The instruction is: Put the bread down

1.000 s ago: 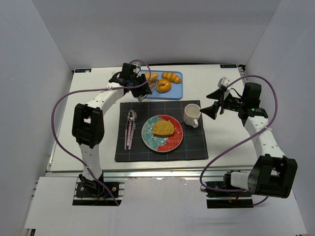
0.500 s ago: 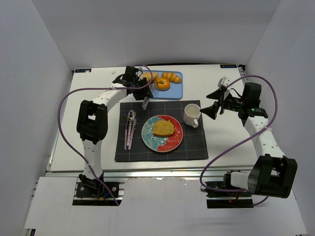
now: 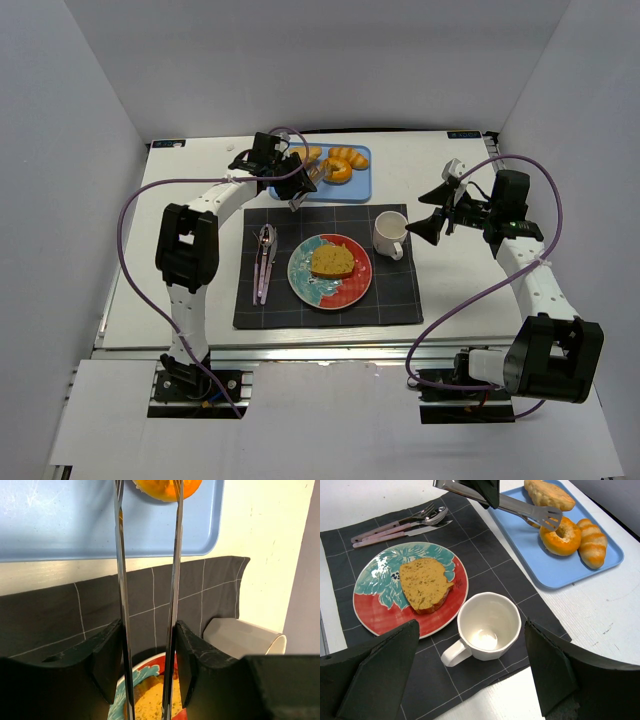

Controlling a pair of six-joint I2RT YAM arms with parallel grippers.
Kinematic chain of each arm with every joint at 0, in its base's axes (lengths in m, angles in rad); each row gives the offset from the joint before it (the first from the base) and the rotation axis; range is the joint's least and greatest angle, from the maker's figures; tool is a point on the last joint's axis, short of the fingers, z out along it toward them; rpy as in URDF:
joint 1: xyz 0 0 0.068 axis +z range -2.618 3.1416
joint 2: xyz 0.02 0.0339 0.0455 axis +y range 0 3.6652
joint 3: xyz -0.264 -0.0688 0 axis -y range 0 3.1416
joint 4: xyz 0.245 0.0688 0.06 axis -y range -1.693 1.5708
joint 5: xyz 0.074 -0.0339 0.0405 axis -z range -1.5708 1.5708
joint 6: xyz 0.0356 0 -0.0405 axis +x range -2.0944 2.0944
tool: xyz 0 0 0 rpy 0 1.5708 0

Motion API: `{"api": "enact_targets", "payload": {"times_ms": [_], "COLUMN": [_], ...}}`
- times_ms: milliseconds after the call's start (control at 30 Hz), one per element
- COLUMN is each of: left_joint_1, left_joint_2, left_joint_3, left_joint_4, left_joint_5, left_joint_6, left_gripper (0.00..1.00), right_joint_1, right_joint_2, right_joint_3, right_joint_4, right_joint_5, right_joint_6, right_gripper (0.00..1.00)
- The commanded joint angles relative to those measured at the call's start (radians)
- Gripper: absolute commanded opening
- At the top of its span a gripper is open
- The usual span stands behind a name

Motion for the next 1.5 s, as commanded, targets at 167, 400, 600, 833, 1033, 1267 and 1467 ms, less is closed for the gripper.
{"api": "enact_targets", "payload": {"times_ms": [167, 400, 600, 833, 1033, 1267, 1467], "left_joint_1": [0.007, 0.009, 0.013, 0.023, 0.024, 0.026, 0.026], "left_joint_2": [-0.029, -0.026, -0.101, -0.313, -0.607, -0.868, -0.968], "left_joint_3": [-0.014, -0.011, -0.032, -0.195, -0.473, -0.704, -0.824], "left_joint_4": [0.052, 0.071, 0.071, 0.06, 0.031, -0.036, -0.141], "left_joint_5": [0.045, 0.083, 0.092, 0.094, 0.122, 0.21, 0.257], "left_joint_6": [-0.043, -0.059, -0.059, -0.036, -0.003, -0.039, 0.003], "left_gripper": [0.52, 0.25, 0.09, 0.04, 0.0, 0.0, 0.0], "right_joint_1": [-0.006, -0.007, -0.009, -0.012, -0.017, -0.018, -0.017], "right_joint_2": [-0.028, -0.029, -0.032, -0.035, -0.031, -0.022, -0.019], "right_joint_3": [-0.003, 0.0, 0.014, 0.032, 0.041, 0.052, 0.06], "right_joint_4": [0.026, 0.025, 0.012, -0.012, -0.027, -0.04, -0.041], "right_joint_5": [-0.025, -0.028, -0.036, -0.04, -0.043, -0.048, -0.05], "right_joint_6": [0.006, 0.006, 0.006, 0.0, -0.011, -0.02, -0.023], "right_gripper": [0.89, 0.89, 0.89, 0.89, 0.89, 0.89, 0.89]}}
